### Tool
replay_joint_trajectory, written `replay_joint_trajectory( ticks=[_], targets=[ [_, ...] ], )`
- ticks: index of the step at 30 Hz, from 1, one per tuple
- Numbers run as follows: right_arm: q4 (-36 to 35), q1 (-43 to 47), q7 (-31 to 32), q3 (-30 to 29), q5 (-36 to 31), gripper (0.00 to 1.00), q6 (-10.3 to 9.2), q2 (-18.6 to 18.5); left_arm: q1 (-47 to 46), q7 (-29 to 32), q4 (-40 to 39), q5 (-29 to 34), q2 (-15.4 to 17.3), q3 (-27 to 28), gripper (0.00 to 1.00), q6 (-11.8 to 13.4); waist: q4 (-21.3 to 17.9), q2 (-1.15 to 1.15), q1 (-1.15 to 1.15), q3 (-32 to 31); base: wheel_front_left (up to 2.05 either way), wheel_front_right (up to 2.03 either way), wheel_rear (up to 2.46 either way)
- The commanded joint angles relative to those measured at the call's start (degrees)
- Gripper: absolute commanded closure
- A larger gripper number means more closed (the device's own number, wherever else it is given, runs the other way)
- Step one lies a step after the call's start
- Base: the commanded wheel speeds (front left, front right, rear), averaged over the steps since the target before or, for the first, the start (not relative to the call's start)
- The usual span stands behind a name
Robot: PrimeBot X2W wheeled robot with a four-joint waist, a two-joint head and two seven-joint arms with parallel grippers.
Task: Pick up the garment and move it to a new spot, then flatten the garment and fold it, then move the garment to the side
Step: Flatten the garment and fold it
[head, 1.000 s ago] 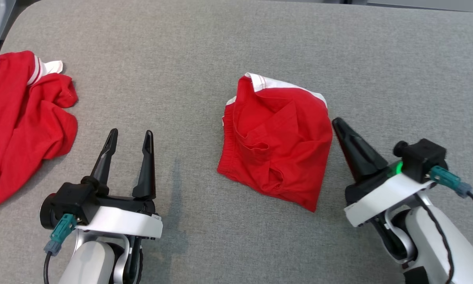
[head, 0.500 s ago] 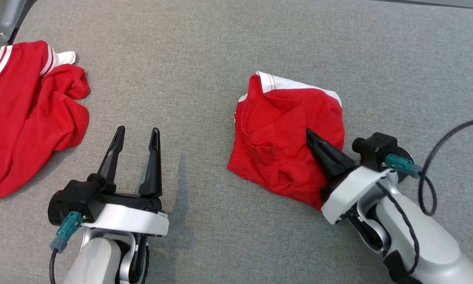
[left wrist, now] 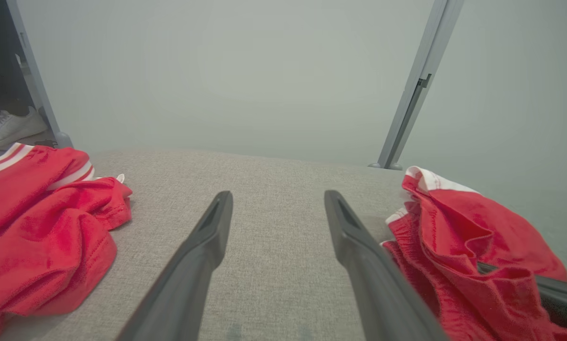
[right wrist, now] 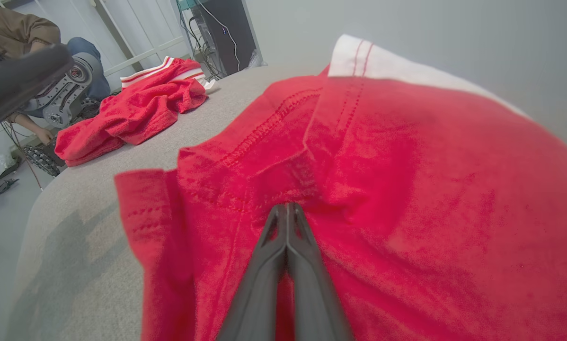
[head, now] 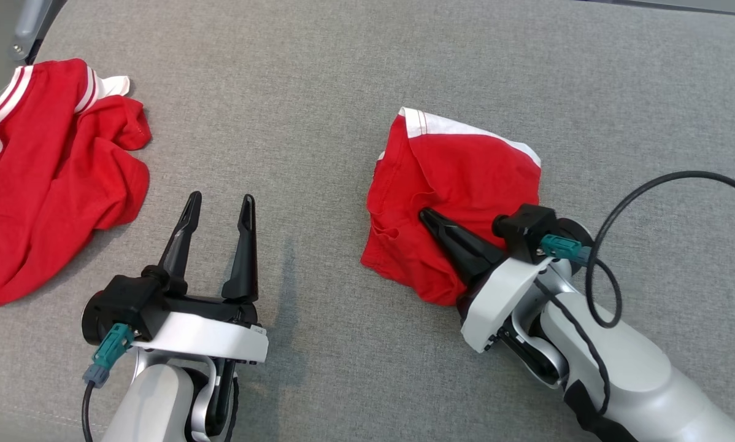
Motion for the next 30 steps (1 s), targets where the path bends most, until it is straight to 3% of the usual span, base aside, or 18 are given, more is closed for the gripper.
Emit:
replay_joint_trajectory(
  ticks=[1,16,20,25,26,28,30],
  targets=[
    [0.7,-1.1,-0.5,1.3,0.9,1.0,0.02,0.3,-0.7,-0.3,0.2,0.2,0.2,0.1,0.0,-0.4,0.3,0.0,0.0,-0.1,0.0,0.0,0.0],
    [3.5,-4.5,-3.5,9.3,6.2,1.0,0.03,1.3,-0.1,-0.3,0.6,0.7,-0.7,0.7,0.0,-1.0,1.1,0.0,0.0,-0.6,0.0,0.0,0.0],
    [0.8,-3.5,-4.6,7.9,5.5,1.0,0.02,-0.1,0.8,-0.3,0.8,1.0,-0.7,1.2,0.0,-1.0,0.5,0.0,0.0,-1.7,0.0,0.0,0.0],
    [-4.9,0.7,-5.3,1.1,3.5,1.0,0.02,-2.3,1.2,-0.3,0.6,1.0,-0.4,1.8,0.0,-0.9,-1.0,0.0,0.0,-3.3,0.0,0.0,0.0],
    [-5.9,1.8,-5.3,-0.8,3.1,0.93,0.02,-2.8,1.5,-0.3,0.6,1.0,-0.3,1.8,0.0,-0.9,-1.3,0.0,0.0,-3.5,0.0,0.0,0.0],
    [-8.1,4.4,-5.4,-4.4,1.8,0.55,0.03,-3.6,1.8,-0.3,0.5,1.1,0.0,2.0,0.0,-0.8,-2.0,0.0,0.0,-3.8,0.0,0.0,0.0],
    [-10.2,8.0,-5.4,-10.4,0.0,0.0,0.02,-4.5,2.0,-0.3,0.3,1.2,0.3,2.1,0.0,-0.7,-3.0,0.0,0.0,-4.1,0.0,0.0,0.0]
  ],
)
